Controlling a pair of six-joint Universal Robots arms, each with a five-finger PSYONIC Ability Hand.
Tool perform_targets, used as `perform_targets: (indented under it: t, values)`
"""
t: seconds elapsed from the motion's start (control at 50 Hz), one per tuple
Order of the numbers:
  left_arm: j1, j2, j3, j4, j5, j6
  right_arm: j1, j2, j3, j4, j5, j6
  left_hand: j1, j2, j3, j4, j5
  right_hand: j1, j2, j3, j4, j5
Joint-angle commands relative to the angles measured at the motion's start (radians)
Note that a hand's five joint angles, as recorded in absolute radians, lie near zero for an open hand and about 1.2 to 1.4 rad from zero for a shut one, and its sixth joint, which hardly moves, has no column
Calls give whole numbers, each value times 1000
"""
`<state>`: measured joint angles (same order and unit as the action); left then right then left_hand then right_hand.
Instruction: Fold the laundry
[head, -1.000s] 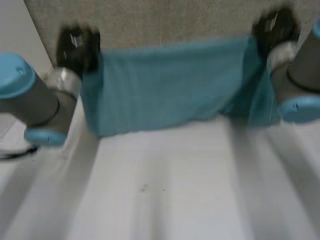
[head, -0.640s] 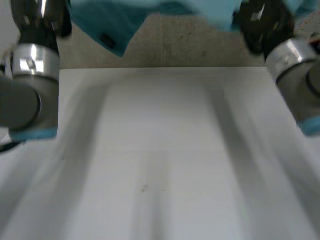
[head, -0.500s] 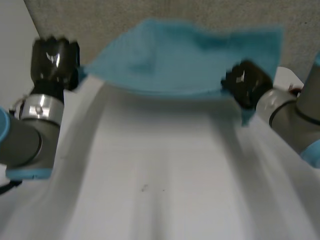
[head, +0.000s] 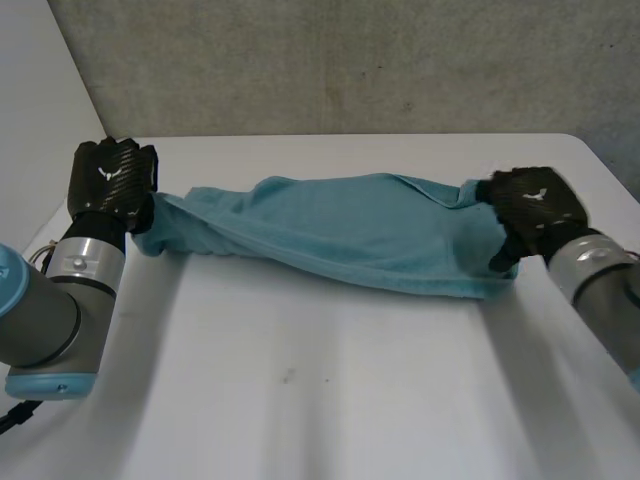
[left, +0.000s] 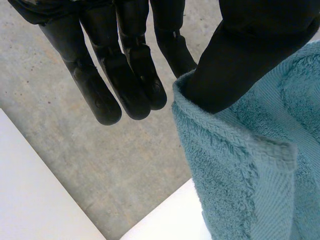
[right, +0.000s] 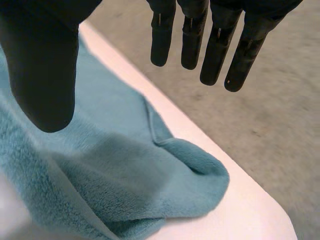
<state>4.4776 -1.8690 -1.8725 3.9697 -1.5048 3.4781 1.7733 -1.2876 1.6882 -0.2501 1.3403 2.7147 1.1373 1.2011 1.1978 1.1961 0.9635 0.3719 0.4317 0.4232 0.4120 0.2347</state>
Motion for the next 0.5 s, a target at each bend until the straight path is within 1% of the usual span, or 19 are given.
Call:
perform_targets:
  t: [0.02, 0.08, 0.1, 0.14, 0.16, 0.2, 0.22, 0.24, 0.26, 0.3, 0.32, 0.36, 0.38, 0.46, 0.5]
  values:
    - [3, 28, -4, -1, -2, -1, -119, -87, 122, 0, -13, 194, 259, 195, 198, 200, 258, 156, 96, 105, 116, 119]
    - [5, 48, -7, -1, -3, -1, -153, -85, 120, 69, -27, 195, 259, 195, 198, 200, 258, 238, 178, 187, 198, 201]
    - [5, 48, -7, -1, -3, -1, -153, -85, 120, 69, -27, 195, 259, 195, 198, 200, 258, 239, 179, 187, 198, 201]
    - [5, 65, -17, -1, -3, -2, -198, -79, 111, 136, -76, 178, 259, 195, 198, 200, 258, 291, 231, 240, 251, 254]
    - [5, 65, -17, -1, -3, -2, -198, -79, 111, 137, -76, 178, 259, 195, 198, 200, 258, 291, 232, 240, 251, 254]
    - [5, 71, -20, -1, -3, -2, -250, -41, 105, 169, -160, 154, 259, 195, 198, 200, 258, 324, 264, 272, 283, 286]
    - [5, 74, -23, -1, -3, -2, -250, -41, 105, 169, -161, 154, 259, 195, 198, 200, 258, 324, 264, 272, 284, 286]
    - [3, 76, -25, -1, -2, -2, -267, -15, 100, 170, -206, 143, 259, 195, 198, 200, 258, 324, 264, 272, 284, 286]
    - [3, 76, -25, -1, -2, -2, -267, -15, 100, 170, -207, 143, 259, 195, 198, 200, 258, 324, 264, 272, 284, 286]
    - [3, 76, -27, -1, -2, -2, -278, 34, 85, 170, -272, 131, 259, 195, 198, 200, 258, 324, 264, 272, 284, 286]
    - [3, 76, -27, -1, -2, -2, -278, 34, 85, 170, -273, 131, 259, 195, 198, 200, 258, 324, 264, 272, 284, 286]
    - [3, 76, -27, -1, -2, -2, -276, 88, 61, 169, -291, 131, 259, 195, 198, 200, 258, 327, 267, 275, 287, 289]
    - [3, 76, -27, -1, -2, -2, -276, 88, 61, 169, -291, 131, 259, 195, 198, 200, 258, 327, 267, 275, 287, 289]
    - [5, 74, -28, -1, -2, -2, -275, 174, 13, 167, -290, 129, 259, 195, 198, 200, 258, 350, 290, 299, 310, 313]
    - [6, 74, -30, -1, -2, -2, -275, 195, -1, 164, -290, 131, 259, 195, 198, 200, 258, 350, 290, 299, 310, 313]
